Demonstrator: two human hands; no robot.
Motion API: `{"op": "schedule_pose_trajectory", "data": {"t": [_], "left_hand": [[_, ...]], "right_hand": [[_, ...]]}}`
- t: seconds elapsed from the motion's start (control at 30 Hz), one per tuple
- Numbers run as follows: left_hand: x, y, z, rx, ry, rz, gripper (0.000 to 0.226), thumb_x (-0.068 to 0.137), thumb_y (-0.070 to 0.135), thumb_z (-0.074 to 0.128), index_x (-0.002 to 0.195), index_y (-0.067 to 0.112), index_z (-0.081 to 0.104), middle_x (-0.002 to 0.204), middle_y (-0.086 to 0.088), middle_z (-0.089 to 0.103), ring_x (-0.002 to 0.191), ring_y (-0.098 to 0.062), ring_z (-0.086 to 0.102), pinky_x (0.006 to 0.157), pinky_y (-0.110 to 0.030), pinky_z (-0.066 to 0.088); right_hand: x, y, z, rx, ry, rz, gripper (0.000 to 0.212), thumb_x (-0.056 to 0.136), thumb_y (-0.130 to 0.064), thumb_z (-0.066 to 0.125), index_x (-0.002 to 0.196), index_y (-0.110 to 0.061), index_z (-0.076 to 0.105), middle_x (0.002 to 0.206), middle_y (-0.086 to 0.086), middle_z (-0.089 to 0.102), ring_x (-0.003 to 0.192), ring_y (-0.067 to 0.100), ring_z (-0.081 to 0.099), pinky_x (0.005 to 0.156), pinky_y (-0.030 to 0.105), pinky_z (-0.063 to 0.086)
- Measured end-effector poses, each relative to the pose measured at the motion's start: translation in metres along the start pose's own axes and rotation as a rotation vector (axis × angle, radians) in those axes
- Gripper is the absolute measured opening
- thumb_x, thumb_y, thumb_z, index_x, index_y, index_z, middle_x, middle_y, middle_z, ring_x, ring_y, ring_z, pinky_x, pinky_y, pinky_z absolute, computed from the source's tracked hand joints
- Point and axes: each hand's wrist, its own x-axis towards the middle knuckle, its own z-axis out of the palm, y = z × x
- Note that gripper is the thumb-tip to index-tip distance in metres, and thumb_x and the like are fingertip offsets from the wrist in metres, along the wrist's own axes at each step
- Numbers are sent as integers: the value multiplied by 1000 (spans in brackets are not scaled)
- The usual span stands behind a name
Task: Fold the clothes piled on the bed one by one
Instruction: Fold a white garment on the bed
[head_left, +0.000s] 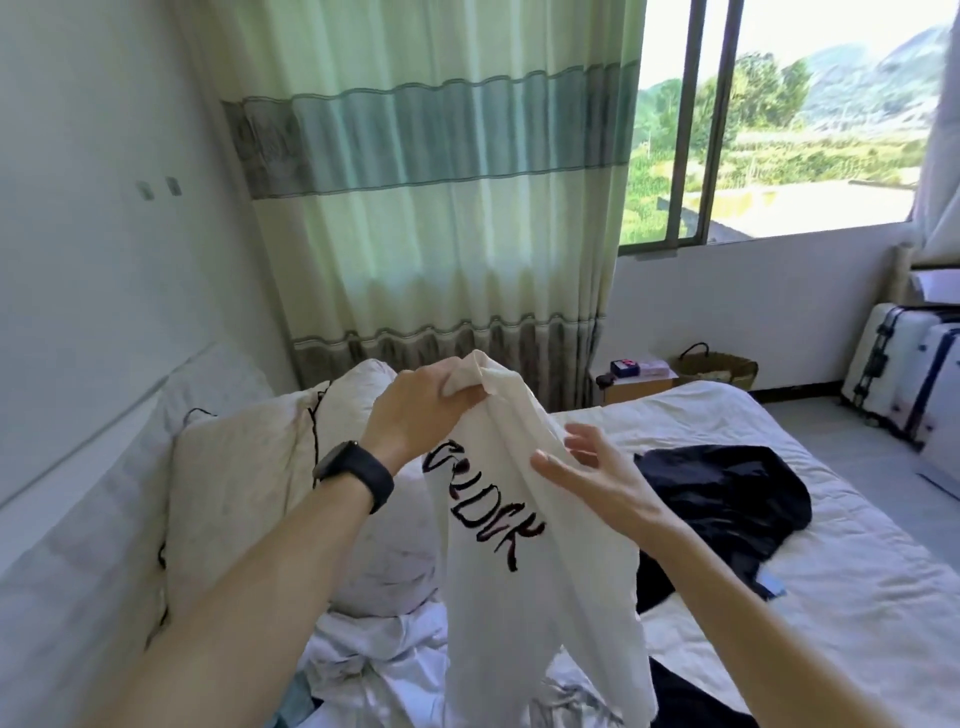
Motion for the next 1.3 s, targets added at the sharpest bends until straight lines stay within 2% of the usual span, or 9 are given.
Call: {"op": "schedule_pose_trajectory", "data": {"t": [0.17, 0.3, 0.4, 0.5, 0.77, 0.9, 1.0, 1.13, 1.3], "left_hand": [[-2, -7, -18, -109, 170, -129, 22, 94, 57, 52, 92, 37, 61, 76, 20, 62, 75, 5, 55, 62, -14, 33], [-6, -16, -30, -388, 219, -188, 18, 92, 42, 63, 79, 30, 61, 72, 15, 62, 71, -4, 55, 63, -24, 37], [-10, -16, -37, -456, 199, -178, 21, 91, 38, 65, 73, 30, 57, 68, 15, 58, 65, -2, 49, 64, -26, 39], [-16, -15, -47, -492, 204, -172, 13, 91, 39, 65, 80, 35, 62, 75, 16, 64, 70, -2, 56, 68, -29, 45], [-38, -27, -80, -487, 256, -208, 15, 81, 54, 58, 90, 43, 65, 86, 19, 69, 80, 1, 62, 77, -31, 52], [-43, -40, -89, -465, 271, -215, 7, 90, 46, 62, 94, 44, 67, 90, 22, 70, 84, 4, 62, 75, -25, 50], [-45, -52, -94, -444, 321, -229, 7, 94, 42, 63, 95, 37, 67, 90, 21, 69, 84, 6, 60, 70, -13, 45], [-48, -67, -99, -396, 358, -257, 4, 95, 43, 61, 94, 47, 63, 85, 36, 65, 84, 17, 57, 63, -1, 38], [-60, -99, -98, -299, 288, -300, 6, 93, 38, 66, 95, 38, 60, 92, 23, 67, 92, 1, 61, 75, -19, 44]], "right_hand": [[4, 49, 8, -319, 90, 64, 105, 67, -67, 84, 153, -26, 40, 147, -3, 48, 131, 21, 47, 111, 45, 41], [26, 43, 18, -190, -38, 95, 124, 62, -69, 84, 160, -21, 26, 159, 2, 37, 135, 22, 46, 115, 44, 39], [47, 21, 34, -23, -73, 34, 131, 57, -72, 80, 162, -25, 18, 165, 1, 26, 117, 19, 56, 91, 30, 56], [68, -3, 50, 144, -150, 62, 113, 73, -60, 80, 162, -28, 17, 164, 0, 26, 86, 16, 67, 63, 22, 55], [87, -36, 90, 422, -427, 246, 55, 101, -27, 64, 152, -21, 43, 144, 7, 54, 87, 27, 70, 87, 43, 59], [81, -34, 109, 549, -618, 281, 42, 94, -22, 71, 128, 0, 60, 110, 17, 63, 92, 27, 66, 87, 39, 58], [73, -28, 116, 587, -722, 250, 20, 86, -25, 81, 100, -12, 76, 105, 13, 68, 94, 25, 68, 90, 39, 58], [67, -25, 109, 367, -553, 156, 38, 81, -34, 86, 110, -10, 75, 106, 9, 77, 95, 22, 72, 86, 32, 58], [84, -47, 69, 234, -35, -6, 8, 92, -15, 74, 95, -22, 79, 89, 5, 75, 80, 16, 65, 77, 35, 58]]}}
